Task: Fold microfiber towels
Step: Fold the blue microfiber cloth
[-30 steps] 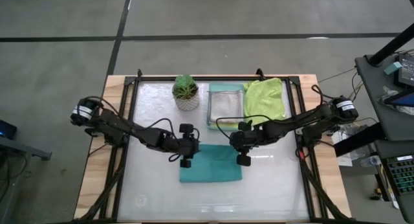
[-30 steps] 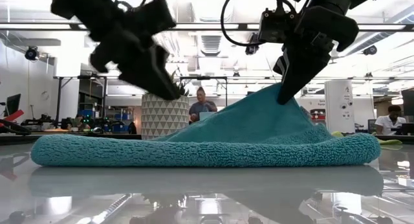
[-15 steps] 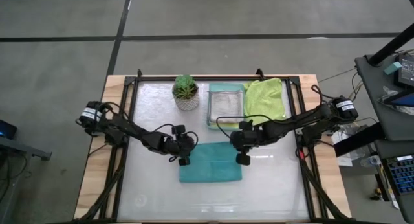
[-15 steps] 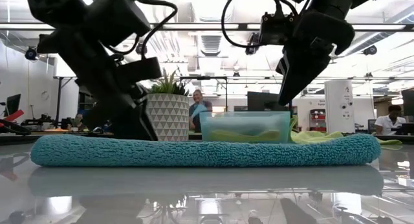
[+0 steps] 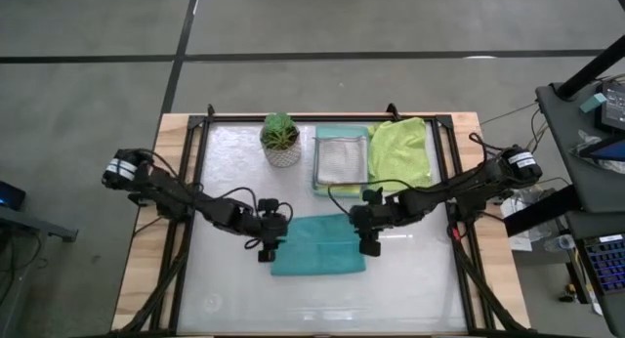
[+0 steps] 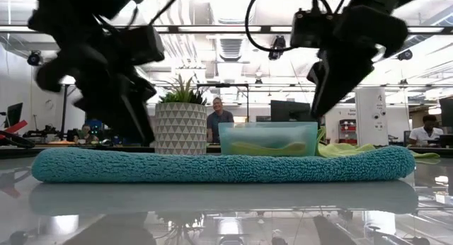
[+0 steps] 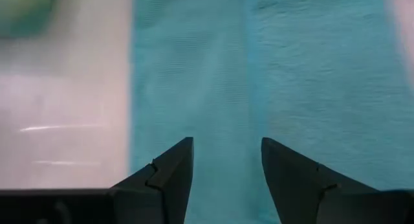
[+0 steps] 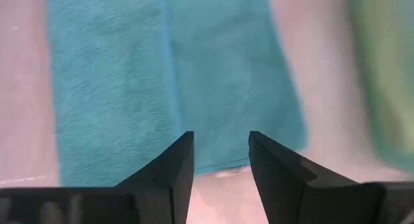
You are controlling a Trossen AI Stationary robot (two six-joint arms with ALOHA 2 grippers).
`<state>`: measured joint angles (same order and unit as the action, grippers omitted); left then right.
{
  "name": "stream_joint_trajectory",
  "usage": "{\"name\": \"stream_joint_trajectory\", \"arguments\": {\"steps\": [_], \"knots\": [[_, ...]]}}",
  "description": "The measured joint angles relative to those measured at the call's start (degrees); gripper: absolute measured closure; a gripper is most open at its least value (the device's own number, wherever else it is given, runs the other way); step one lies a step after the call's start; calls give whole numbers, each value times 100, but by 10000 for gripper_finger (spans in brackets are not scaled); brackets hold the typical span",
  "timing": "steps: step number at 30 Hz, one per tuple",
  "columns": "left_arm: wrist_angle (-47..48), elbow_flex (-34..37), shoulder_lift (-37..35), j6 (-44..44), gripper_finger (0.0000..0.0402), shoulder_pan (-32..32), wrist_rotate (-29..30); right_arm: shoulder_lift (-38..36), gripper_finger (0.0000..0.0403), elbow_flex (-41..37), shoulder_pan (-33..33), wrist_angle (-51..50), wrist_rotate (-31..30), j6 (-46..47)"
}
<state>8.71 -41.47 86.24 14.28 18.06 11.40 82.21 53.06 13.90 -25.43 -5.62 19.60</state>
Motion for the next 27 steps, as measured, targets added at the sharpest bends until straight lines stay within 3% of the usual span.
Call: {"name": "stream_joint_trajectory", "arguments": {"steps": [6,15,22,27], "knots": [[-59,137,105,557,235,355,-117,2,260,-621,440,955,1,214],[-196,175,374,646,235,570,-127,37,278,-1178,493,1994,-59,232],[-509,175,374,630,237,577,-48,37,288,-1468,497,2166,-57,362],[-504,175,374,601,268,605,-48,37,289,-1574,497,2171,-37,478]]}}
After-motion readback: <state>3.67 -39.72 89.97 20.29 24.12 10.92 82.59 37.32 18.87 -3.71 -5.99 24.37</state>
